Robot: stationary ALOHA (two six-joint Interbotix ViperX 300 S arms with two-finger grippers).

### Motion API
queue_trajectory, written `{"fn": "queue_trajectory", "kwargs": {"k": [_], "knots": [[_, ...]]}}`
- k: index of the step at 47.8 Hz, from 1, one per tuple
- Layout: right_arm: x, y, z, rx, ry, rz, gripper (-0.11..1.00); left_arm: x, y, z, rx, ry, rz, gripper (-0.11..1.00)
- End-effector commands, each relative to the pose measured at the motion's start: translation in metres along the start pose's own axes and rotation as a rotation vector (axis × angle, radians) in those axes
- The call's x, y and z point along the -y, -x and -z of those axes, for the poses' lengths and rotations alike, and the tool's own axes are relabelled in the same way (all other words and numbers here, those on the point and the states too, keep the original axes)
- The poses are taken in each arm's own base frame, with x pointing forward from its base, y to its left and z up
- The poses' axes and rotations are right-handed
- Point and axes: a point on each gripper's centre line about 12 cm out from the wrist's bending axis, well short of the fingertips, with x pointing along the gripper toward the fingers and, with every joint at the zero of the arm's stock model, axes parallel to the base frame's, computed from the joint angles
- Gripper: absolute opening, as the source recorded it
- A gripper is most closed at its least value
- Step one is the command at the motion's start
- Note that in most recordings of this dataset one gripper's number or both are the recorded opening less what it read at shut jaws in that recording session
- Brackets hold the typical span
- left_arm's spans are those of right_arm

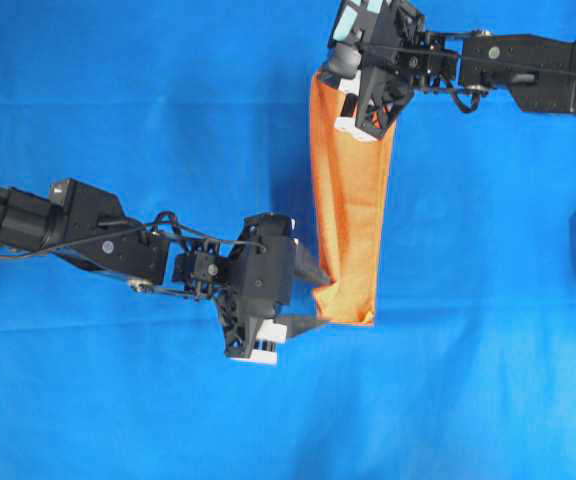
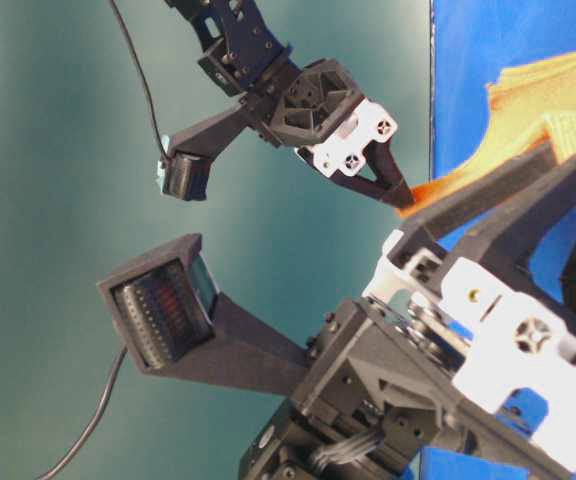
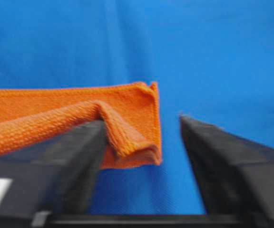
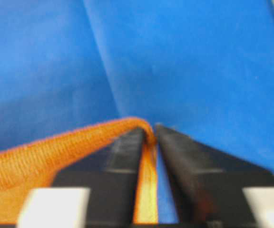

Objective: Fold the orange towel.
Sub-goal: 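Lay the towel down vertically, release, and retract both grippers outward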

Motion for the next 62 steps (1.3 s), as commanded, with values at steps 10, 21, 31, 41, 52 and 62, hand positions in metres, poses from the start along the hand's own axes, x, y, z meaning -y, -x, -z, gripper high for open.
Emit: {"fn": "queue_trajectory", "kwargs": {"k": [10,21,31,41,52,62], "knots": [[-0.004,0.004,-0.019,0.085,0.042,-0.016,0.64,-0.002,0.004,-0.014,0.043,0.000,-0.004,0.87],[-0.011,0.007,-0.028,0.136,0.056,-0.039,0.60,-0.002,0.019,-0.024,0.045,-0.005,-0.001,0.84],[-0.025,0.031,-0.033,0.129,0.082,-0.044,0.60,-0.002,0.061,-0.048,0.068,-0.012,0.001,0.84],[-0.044,0.075,-0.027,0.161,0.089,-0.079,0.60,-0.008,0.100,-0.051,0.109,-0.015,-0.013,0.84],[-0.064,0.120,0.000,0.192,0.038,-0.144,0.60,-0.032,0.126,-0.038,0.163,0.008,-0.075,0.84],[-0.069,0.152,0.029,0.226,-0.034,-0.184,0.60,-0.051,0.142,-0.026,0.185,0.033,-0.133,0.84]]}}
